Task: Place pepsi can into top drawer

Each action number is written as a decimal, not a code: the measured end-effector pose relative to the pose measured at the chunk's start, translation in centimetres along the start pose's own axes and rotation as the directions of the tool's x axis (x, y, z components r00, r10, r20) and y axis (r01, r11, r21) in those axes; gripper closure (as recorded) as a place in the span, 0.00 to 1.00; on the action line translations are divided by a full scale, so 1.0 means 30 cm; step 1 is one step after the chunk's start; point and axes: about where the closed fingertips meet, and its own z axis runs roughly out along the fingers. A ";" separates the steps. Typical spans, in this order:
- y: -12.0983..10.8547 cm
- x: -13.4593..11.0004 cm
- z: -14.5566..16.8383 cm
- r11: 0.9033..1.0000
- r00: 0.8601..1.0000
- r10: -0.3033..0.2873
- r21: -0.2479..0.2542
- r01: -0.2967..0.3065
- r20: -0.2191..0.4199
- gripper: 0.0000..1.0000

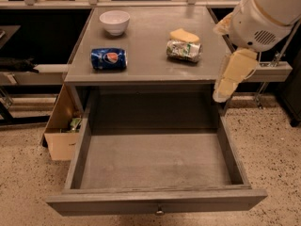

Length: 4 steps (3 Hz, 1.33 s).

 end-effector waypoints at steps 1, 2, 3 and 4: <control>-0.057 -0.136 0.140 0.996 0.992 -0.067 -0.053 0.073 0.105 0.00; -0.057 -0.136 0.140 0.996 0.992 -0.067 -0.053 0.073 0.105 0.00; -0.146 -0.205 0.234 0.994 0.985 -0.086 -0.057 0.095 0.151 0.00; -0.265 -0.311 0.349 0.992 0.970 -0.105 -0.053 0.119 0.218 0.00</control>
Offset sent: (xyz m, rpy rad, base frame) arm 0.0265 0.0406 -0.0132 0.0650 0.0070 0.0937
